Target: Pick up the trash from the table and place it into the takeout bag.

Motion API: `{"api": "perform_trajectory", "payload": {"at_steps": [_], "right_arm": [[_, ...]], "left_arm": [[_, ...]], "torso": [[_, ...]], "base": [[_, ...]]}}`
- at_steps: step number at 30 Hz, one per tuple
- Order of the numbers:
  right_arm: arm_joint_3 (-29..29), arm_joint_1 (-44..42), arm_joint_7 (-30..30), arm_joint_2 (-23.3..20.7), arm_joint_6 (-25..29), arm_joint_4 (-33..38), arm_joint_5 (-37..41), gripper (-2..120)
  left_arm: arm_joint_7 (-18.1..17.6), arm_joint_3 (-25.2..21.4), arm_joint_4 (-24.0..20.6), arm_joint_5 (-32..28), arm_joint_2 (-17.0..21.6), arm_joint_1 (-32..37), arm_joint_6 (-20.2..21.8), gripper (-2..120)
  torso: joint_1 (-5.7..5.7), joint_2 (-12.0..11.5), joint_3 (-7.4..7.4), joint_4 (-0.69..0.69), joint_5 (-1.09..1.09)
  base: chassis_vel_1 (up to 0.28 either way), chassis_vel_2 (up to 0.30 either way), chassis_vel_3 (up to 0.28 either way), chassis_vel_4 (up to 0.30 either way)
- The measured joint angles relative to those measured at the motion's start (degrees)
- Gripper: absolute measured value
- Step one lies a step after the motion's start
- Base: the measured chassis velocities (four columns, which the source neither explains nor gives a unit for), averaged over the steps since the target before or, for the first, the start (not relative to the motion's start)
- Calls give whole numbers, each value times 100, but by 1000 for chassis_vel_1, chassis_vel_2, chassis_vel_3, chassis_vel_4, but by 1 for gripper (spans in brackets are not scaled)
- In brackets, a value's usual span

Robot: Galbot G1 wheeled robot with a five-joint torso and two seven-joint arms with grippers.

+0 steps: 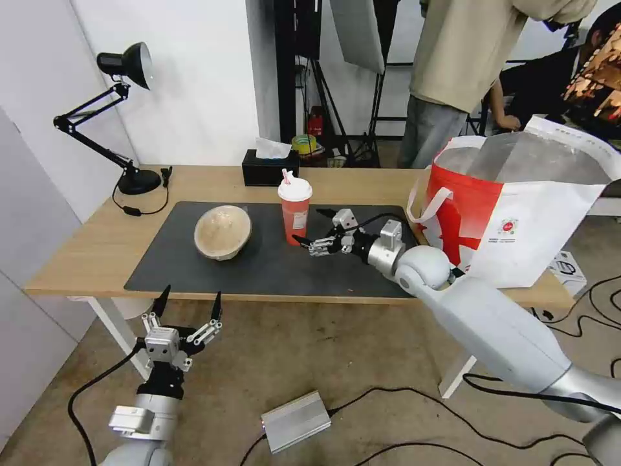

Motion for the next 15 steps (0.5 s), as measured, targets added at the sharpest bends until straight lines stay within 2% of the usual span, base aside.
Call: {"api": "perform_trajectory", "payload": {"at_steps": [15], "right_arm": [[-14, 67, -15, 467, 140, -523, -115, 100]], "left_arm": [[14, -14, 70, 4, 1, 2, -3, 100]], "torso": [[0, 0, 0, 0, 0]], "base": [[0, 0, 0, 0]]}}
